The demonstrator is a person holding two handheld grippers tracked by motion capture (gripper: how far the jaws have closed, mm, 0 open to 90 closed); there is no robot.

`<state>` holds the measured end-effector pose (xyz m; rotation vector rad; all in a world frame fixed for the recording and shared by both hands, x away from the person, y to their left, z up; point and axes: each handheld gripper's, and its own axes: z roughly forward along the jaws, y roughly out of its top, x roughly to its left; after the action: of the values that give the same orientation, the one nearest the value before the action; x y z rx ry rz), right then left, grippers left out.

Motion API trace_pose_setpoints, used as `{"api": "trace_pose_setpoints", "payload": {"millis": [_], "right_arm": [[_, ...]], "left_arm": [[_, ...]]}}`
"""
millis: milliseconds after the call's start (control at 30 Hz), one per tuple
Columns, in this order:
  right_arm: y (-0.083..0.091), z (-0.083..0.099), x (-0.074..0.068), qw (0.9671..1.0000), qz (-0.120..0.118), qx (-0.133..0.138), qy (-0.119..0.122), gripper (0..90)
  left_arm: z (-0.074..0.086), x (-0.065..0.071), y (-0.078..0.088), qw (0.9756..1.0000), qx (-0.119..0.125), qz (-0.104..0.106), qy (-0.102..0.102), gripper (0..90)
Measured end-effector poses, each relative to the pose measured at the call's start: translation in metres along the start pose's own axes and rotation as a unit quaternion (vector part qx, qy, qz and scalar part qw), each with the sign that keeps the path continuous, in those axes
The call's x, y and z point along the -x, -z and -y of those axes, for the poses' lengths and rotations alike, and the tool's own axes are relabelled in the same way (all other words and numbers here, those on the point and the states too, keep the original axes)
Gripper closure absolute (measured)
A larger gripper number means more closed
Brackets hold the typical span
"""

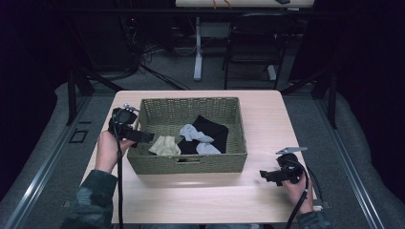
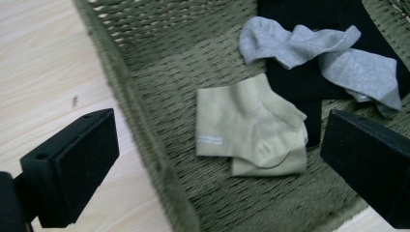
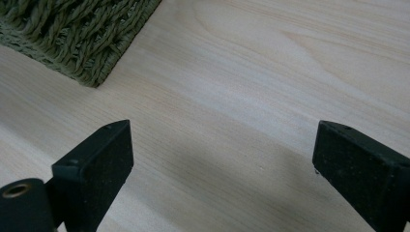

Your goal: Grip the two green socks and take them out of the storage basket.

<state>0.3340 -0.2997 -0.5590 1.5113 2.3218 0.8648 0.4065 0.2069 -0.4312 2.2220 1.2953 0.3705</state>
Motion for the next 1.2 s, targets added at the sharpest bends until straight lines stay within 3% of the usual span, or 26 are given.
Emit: {"api": "trace_pose_setpoints", "payload": {"millis": [167, 400, 633, 900, 1200], "right_arm": [[0.0, 0.0, 0.0, 1.0, 0.0, 0.001, -0.001, 6.8], [0.0, 0.0, 0.0, 1.0, -0.002, 0.0, 0.001, 6.8], [0.0, 0.0, 0.0, 1.0, -0.005, 0.004, -0.002, 6.8], [0.0, 0.0, 0.0, 1.0, -0.003, 0.004, -0.003, 6.8], [0.0, 0.0, 0.0, 1.0, -0.005, 0.004, -0.001, 6.8]], "left_arm": [[-0.007, 0.006, -0.016, 0.9997, -0.017, 0.016, -0.008, 2.0], [-0.017, 0.016, -0.036, 0.9987, -0.038, 0.023, -0.027, 6.3], [-0.023, 0.019, -0.056, 0.9971, -0.065, 0.021, -0.033, 10.6], [-0.029, 0.021, -0.073, 0.9946, -0.091, 0.029, -0.04, 17.4], [-0.037, 0.022, -0.1, 0.9897, -0.135, 0.031, -0.038, 26.6]]}}
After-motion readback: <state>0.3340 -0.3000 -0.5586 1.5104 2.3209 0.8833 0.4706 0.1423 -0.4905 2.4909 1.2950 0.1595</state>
